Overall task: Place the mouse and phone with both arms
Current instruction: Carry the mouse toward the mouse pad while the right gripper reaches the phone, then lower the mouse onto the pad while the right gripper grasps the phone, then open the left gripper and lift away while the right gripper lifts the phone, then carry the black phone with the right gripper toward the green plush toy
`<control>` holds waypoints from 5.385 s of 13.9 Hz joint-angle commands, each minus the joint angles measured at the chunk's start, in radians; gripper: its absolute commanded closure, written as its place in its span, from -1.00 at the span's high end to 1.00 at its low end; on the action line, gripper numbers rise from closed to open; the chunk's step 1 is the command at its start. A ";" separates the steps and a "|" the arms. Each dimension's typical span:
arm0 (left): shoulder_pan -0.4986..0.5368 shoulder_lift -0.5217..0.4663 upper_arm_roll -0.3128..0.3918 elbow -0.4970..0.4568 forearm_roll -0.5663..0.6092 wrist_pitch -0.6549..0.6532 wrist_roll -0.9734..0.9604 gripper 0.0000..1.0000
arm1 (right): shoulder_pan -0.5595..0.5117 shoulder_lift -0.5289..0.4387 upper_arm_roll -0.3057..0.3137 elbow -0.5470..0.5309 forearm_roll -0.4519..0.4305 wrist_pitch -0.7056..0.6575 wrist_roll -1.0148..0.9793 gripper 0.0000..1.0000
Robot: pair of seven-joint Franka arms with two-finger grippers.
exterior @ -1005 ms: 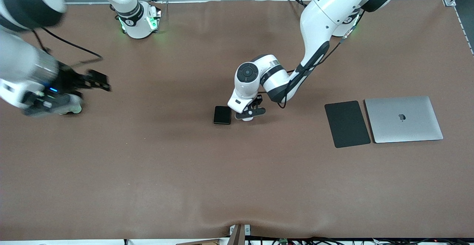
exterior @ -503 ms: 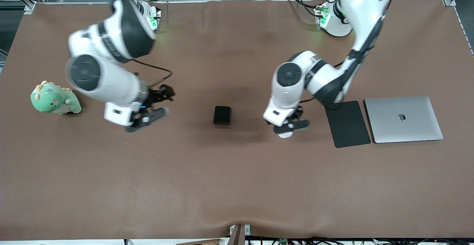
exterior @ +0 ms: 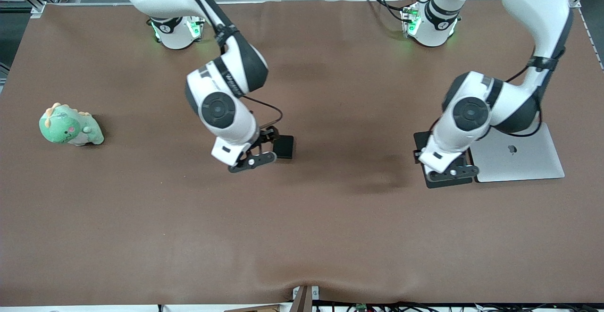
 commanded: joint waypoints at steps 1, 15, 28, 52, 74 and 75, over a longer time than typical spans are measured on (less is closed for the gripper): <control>0.099 -0.017 -0.024 -0.092 0.010 0.115 0.032 -0.06 | 0.066 0.054 -0.013 0.010 0.002 0.043 0.139 1.00; 0.203 0.104 -0.022 -0.169 0.071 0.229 0.115 0.06 | 0.088 0.197 -0.018 -0.070 -0.049 0.334 0.217 1.00; 0.208 0.095 -0.024 -0.180 0.077 0.257 0.103 1.00 | 0.092 0.223 -0.016 -0.065 -0.035 0.356 0.447 0.39; 0.187 -0.319 -0.083 0.523 -0.282 -0.720 0.405 1.00 | -0.641 -0.243 -0.021 -0.471 -0.053 0.245 -0.501 -1.00; -0.261 -0.440 0.442 0.425 -0.386 -0.763 0.447 1.00 | -0.902 -0.087 -0.019 -0.610 -0.154 0.492 -0.644 -0.22; -0.261 -0.440 0.442 0.425 -0.386 -0.763 0.447 1.00 | -0.902 -0.084 -0.019 -0.610 -0.153 0.494 -0.644 0.33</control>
